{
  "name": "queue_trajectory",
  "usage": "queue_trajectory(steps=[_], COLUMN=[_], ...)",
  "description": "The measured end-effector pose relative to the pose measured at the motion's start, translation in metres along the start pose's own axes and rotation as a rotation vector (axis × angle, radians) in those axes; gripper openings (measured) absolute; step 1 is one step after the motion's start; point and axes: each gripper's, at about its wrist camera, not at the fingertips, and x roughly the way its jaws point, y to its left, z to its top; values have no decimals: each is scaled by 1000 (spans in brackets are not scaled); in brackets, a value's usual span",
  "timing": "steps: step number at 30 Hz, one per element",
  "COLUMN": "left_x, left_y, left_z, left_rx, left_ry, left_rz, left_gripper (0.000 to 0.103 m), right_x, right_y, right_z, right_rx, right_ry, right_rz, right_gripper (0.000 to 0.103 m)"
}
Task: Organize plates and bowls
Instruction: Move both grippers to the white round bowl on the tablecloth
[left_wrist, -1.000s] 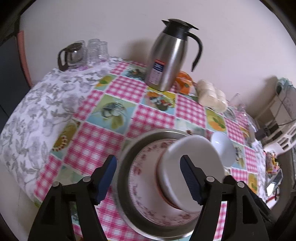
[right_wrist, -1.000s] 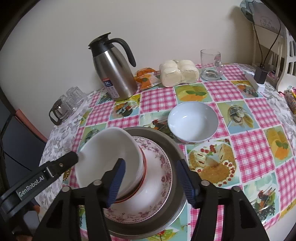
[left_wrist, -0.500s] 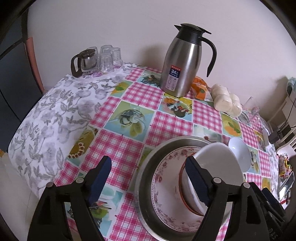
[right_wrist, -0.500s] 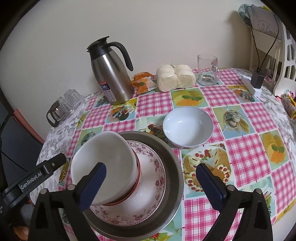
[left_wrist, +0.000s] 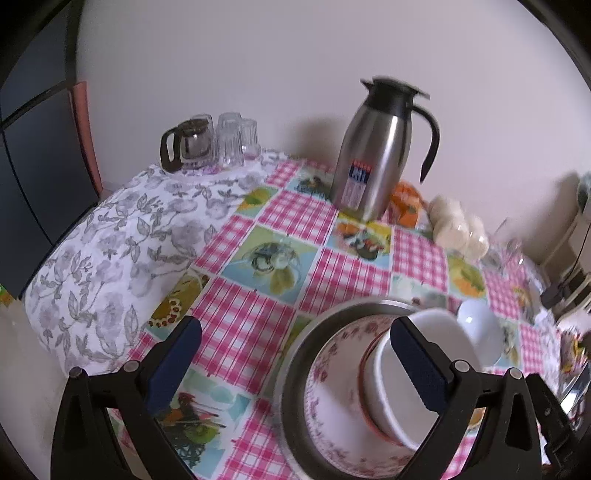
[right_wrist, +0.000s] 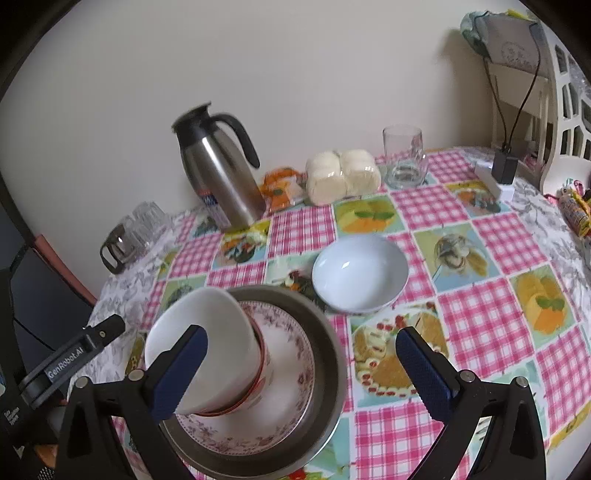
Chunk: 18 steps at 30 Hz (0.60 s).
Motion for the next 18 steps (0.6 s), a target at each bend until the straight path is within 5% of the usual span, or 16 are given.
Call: queue_trajectory(steps=[18], left_x=[-27], left_y=[-70], left_z=[-12], left_rx=[143], left_ry=[-89], left_rz=[-99], left_gripper=[102], right_x=[-16], right_y=[-67], right_z=[11], right_rx=[74], right_ry=[-24], right_rz=[-4], right_gripper=[103])
